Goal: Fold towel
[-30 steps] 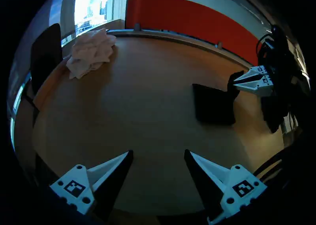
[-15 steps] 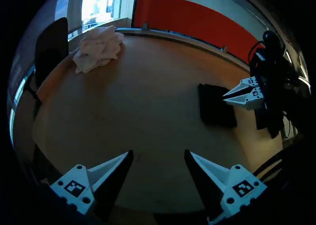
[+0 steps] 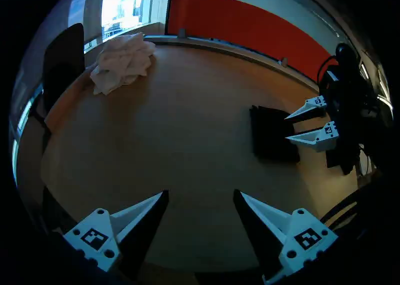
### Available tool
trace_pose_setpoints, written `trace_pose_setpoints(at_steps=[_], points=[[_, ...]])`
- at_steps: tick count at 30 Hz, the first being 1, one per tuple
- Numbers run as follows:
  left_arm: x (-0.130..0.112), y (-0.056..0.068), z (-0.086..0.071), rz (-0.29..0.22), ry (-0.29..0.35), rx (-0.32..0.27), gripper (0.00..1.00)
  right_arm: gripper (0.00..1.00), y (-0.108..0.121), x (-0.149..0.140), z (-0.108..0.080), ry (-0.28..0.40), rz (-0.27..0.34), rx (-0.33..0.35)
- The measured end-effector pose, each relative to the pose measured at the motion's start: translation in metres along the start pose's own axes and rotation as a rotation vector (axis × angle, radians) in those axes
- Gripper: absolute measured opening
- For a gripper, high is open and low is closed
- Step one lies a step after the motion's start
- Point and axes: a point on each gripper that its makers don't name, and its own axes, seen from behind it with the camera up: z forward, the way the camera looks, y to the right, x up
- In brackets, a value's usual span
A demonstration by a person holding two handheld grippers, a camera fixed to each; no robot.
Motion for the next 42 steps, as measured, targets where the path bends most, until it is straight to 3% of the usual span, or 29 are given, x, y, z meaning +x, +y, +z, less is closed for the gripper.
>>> trace_pose_setpoints(at_steps=[27, 42], points=[[0.007, 0.012, 0.003, 0.024, 0.009, -0.013, 0.96, 0.66, -0.001, -0.063, -0.017, -0.037, 0.136, -0.092], [0.006, 0.015, 0.004, 0.033, 0.006, -0.019, 0.96, 0.66, -0.015, -0.096, -0.017, -0.080, 0.189, -0.118]])
